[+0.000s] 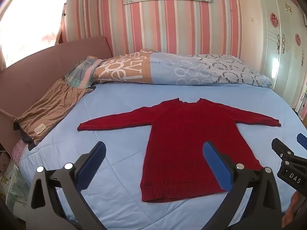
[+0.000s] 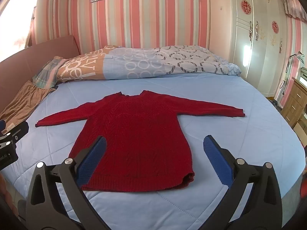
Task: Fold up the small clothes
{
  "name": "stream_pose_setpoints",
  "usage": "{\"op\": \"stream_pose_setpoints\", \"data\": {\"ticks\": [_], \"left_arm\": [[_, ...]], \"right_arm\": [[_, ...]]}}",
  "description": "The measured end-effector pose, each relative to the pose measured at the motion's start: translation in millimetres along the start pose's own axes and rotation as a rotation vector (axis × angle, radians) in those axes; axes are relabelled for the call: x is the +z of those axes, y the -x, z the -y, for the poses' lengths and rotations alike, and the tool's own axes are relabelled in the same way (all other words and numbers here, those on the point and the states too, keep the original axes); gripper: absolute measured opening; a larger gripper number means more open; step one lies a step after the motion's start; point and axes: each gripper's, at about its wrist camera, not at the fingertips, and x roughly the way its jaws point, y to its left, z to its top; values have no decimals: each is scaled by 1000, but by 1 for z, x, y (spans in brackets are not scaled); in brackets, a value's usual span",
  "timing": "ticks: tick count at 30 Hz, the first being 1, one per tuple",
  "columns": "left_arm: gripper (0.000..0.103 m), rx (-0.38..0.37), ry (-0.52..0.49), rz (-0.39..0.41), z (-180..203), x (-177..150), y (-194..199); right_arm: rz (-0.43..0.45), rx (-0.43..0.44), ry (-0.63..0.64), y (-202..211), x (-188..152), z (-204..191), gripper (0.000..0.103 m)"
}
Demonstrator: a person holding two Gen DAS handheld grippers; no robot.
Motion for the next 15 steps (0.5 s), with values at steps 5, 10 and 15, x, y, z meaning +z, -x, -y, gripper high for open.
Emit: {"op": "stream_pose_setpoints", "data": {"ticks": [5, 10, 15], "left_arm": [[101, -1, 5, -5, 0, 0, 0], [101, -1, 9, -15, 0, -4, -5], [101, -5, 14, -16, -2, -4, -5]], "right_arm": [[6, 1, 0, 0, 0, 0, 100], [5, -1, 2, -2, 0, -2, 100], [5, 0, 4, -2, 0, -1, 100]]}}
